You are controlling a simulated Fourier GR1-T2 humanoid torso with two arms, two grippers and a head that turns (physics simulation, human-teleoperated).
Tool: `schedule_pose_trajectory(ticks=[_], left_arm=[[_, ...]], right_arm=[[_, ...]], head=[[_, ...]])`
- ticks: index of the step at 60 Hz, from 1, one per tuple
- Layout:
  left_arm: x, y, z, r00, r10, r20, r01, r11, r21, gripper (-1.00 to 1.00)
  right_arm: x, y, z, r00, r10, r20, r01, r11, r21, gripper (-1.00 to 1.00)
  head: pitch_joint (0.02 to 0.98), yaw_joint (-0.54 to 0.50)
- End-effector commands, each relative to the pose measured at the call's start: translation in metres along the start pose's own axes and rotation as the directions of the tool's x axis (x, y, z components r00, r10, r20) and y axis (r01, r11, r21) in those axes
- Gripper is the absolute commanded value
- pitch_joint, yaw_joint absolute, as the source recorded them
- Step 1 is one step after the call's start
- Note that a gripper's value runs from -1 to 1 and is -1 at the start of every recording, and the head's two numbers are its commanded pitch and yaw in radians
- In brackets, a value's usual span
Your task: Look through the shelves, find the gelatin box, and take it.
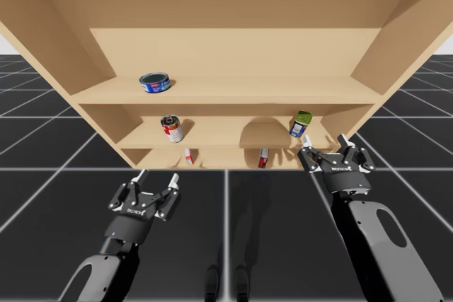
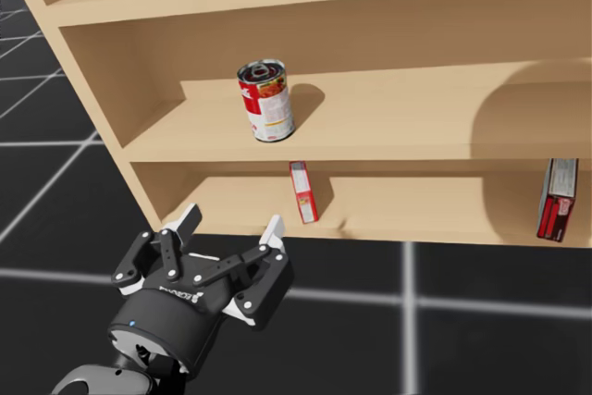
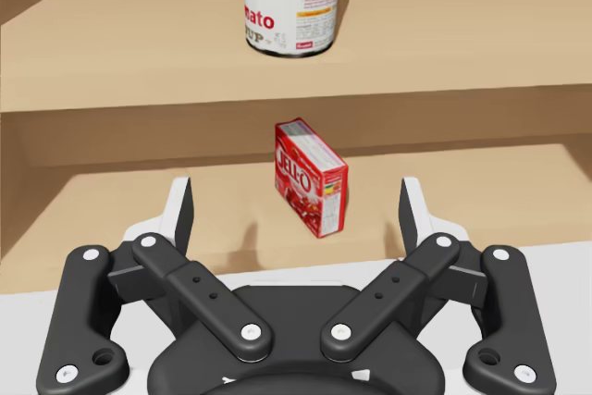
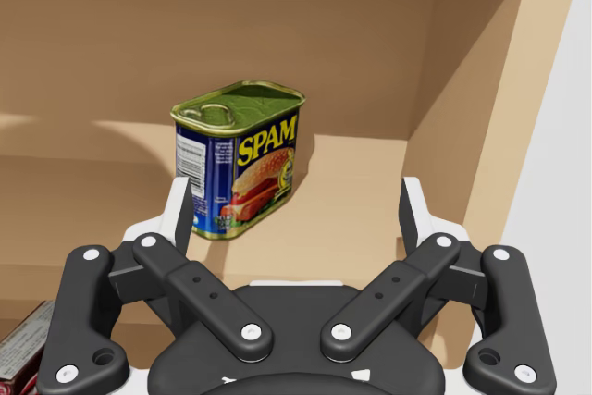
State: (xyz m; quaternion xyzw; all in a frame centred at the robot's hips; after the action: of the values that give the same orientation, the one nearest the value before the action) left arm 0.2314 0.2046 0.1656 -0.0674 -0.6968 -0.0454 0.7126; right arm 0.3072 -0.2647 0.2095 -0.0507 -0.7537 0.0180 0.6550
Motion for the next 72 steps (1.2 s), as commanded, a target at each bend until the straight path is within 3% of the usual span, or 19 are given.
schedule_pose_trajectory(ticks=[1,13,22,33,37,51,62,68,69,70,72], left_arm=[[-0.024,-0.008,-0.017,0.9991,-0.001,-0.041,0.001,1.000,-0.004,-1.00],[-0.036,-0.015,-0.048,0.9975,-0.034,-0.062,0.036,0.999,0.024,-1.00],[-0.042,-0.022,-0.068,0.9962,-0.026,-0.083,0.029,0.999,0.031,-1.00],[-0.046,-0.025,-0.091,0.9929,-0.048,-0.109,0.053,0.998,0.038,-1.00],[-0.047,-0.025,-0.100,0.9918,-0.035,-0.123,0.040,0.998,0.041,-1.00],[-0.053,-0.022,-0.126,0.9900,-0.044,-0.134,0.053,0.996,0.068,-1.00],[-0.058,-0.020,-0.141,0.9880,-0.017,-0.154,0.029,0.997,0.073,-1.00],[-0.064,-0.021,-0.143,0.9833,-0.012,-0.182,0.024,0.998,0.063,-0.13],[-0.065,-0.021,-0.143,0.9822,-0.020,-0.187,0.030,0.998,0.053,0.71],[-0.066,-0.021,-0.143,0.9818,-0.022,-0.188,0.032,0.998,0.052,0.86],[-0.067,-0.022,-0.142,0.9810,-0.020,-0.193,0.030,0.998,0.049,0.93]], right_arm=[[0.000,0.000,0.000,1.0000,-0.003,0.001,0.003,1.000,0.002,-1.00],[0.001,-0.001,0.000,1.0000,-0.004,0.003,0.004,1.000,0.003,-1.00],[0.001,-0.001,0.001,1.0000,-0.002,0.003,0.002,1.000,0.002,-1.00],[0.001,-0.001,0.001,0.9999,0.010,0.009,-0.010,1.000,-0.006,-1.00],[0.001,-0.001,0.001,0.9999,0.010,0.008,-0.010,1.000,-0.006,-1.00],[0.001,-0.001,0.000,0.9999,0.009,0.009,-0.009,1.000,-0.008,-1.00],[0.002,-0.002,0.001,1.0000,0.005,0.005,-0.005,1.000,-0.001,-1.00],[0.002,-0.002,0.001,1.0000,0.005,0.004,-0.005,1.000,-0.002,-1.00],[0.002,-0.002,0.001,1.0000,0.005,0.005,-0.005,1.000,-0.002,-1.00],[0.002,-0.002,0.001,1.0000,0.005,0.005,-0.005,1.000,-0.002,-1.00],[0.002,-0.003,0.001,1.0000,0.005,0.005,-0.005,1.000,-0.001,-1.00]], head=[[0.713,0.25],[0.703,0.25],[0.696,0.25],[0.693,0.25],[0.692,0.25],[0.693,0.25],[0.693,0.24],[0.692,0.24],[0.691,0.24],[0.691,0.24],[0.692,0.24]])
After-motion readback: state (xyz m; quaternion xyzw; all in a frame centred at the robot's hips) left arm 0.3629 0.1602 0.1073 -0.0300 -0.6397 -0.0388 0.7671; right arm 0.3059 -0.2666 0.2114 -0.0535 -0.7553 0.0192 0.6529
